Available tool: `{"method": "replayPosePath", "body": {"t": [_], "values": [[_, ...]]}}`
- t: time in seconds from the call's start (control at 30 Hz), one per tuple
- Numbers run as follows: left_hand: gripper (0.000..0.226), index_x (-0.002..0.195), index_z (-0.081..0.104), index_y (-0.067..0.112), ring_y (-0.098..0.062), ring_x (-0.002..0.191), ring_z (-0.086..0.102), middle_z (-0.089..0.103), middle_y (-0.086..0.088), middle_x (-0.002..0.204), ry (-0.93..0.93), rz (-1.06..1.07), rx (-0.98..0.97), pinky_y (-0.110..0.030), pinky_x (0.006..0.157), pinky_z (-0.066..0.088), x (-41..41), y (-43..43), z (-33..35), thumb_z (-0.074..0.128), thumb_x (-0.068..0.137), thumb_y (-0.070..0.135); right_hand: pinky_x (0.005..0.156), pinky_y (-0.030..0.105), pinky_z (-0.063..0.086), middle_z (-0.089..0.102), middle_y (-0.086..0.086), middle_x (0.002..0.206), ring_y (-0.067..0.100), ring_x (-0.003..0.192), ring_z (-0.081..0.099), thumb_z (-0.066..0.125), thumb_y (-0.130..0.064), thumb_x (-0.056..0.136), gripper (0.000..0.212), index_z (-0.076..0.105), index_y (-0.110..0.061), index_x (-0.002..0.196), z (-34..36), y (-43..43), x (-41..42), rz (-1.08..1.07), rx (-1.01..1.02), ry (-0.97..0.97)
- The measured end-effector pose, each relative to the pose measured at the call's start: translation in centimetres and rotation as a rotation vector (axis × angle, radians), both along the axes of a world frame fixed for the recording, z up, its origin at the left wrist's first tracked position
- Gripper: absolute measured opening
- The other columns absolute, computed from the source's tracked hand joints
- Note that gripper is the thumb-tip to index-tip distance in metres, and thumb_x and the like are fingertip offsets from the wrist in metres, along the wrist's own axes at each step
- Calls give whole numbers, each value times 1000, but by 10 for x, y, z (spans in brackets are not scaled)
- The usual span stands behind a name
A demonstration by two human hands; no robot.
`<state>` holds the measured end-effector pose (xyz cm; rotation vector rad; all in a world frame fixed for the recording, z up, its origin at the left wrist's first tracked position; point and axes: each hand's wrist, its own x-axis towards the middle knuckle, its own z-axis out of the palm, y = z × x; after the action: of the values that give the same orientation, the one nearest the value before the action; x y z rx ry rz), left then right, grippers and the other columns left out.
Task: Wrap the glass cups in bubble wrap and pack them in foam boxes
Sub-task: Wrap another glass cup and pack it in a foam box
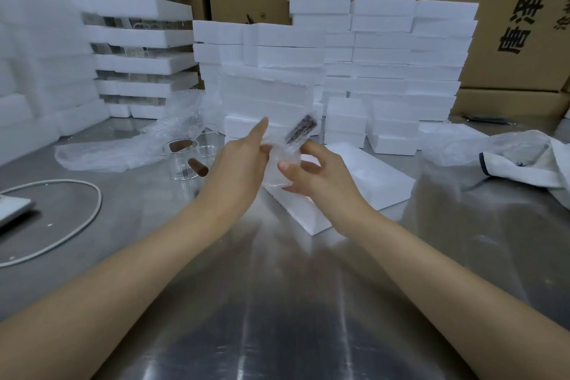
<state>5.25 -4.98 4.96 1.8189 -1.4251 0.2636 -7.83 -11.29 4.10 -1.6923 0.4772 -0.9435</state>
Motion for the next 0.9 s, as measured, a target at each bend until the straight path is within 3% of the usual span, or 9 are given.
{"method": "replayPosePath", "body": {"t": [0.07, 0.17, 0.23, 0.3, 0.47, 0.57, 0.67, 0.8, 0.9], "values": [[59, 152, 20, 22, -26, 122, 51, 53, -5, 139, 275, -105, -62, -25, 96, 37, -4, -1, 0, 46, 100, 30, 88, 39, 56, 66, 5, 115, 20, 107, 65, 58, -10, 94, 21, 61, -8, 115, 3, -2, -1, 80, 181, -114], [54, 150, 28, 21, -9, 137, 35, 36, 6, 152, 562, -166, -31, -18, 106, 25, -7, -5, -1, 40, 101, 40, 96, 43, 52, 60, 18, 126, 28, 114, 62, 55, -7, 96, 27, 56, -2, 122, 4, -6, -3, 218, 329, -168], [42, 140, 46, 16, -9, 130, 45, 51, 8, 139, 528, -203, -39, -17, 105, 32, -4, -4, -1, 38, 102, 34, 95, 41, 53, 59, 19, 128, 28, 113, 63, 57, -5, 94, 31, 56, -2, 124, 4, -6, -3, 238, 338, -150], [30, 120, 62, 15, -10, 108, 60, 65, 10, 113, 474, -218, -72, -14, 86, 41, 0, -3, 1, 40, 103, 25, 91, 39, 55, 61, 17, 123, 27, 108, 65, 63, -4, 90, 34, 56, -3, 123, 4, -5, -2, 222, 321, -141], [30, 73, 61, 25, 3, 63, 55, 61, 12, 68, 354, -151, -112, -18, 59, 38, 5, -3, 0, 50, 96, 10, 88, 48, 56, 60, 9, 115, 29, 102, 67, 79, -7, 76, 52, 53, -10, 121, -1, -5, -1, 111, 198, -78], [24, 103, 70, 13, -14, 91, 65, 71, -4, 100, 288, -68, -84, -30, 81, 49, 4, -3, -2, 51, 91, 5, 91, 48, 54, 62, 1, 121, 24, 107, 65, 85, -11, 69, 63, 53, -17, 122, -3, -4, 1, 36, 58, 18], [39, 129, 59, 14, -19, 101, 65, 67, -8, 117, 294, -16, -116, -32, 92, 50, 1, -1, -1, 54, 92, 6, 94, 49, 52, 62, 1, 123, 25, 111, 63, 85, -9, 69, 66, 51, -16, 126, -4, -6, 1, 71, 76, -1], [49, 139, 47, 16, -18, 124, 53, 55, -4, 137, 543, -95, -32, -30, 107, 38, -3, -5, 0, 58, 93, 25, 89, 41, 56, 61, 17, 123, 27, 106, 67, 71, -1, 82, 52, 49, -9, 128, 0, -10, -2, 216, 370, -214], [30, 117, 62, 16, -17, 113, 60, 65, -3, 120, 849, -264, -13, -44, 107, 41, -10, -6, -3, 47, 97, 31, 94, 41, 53, 62, 22, 123, 31, 110, 65, 64, 2, 87, 49, 45, -1, 132, 1, -12, -4, 270, 485, -309]]}}
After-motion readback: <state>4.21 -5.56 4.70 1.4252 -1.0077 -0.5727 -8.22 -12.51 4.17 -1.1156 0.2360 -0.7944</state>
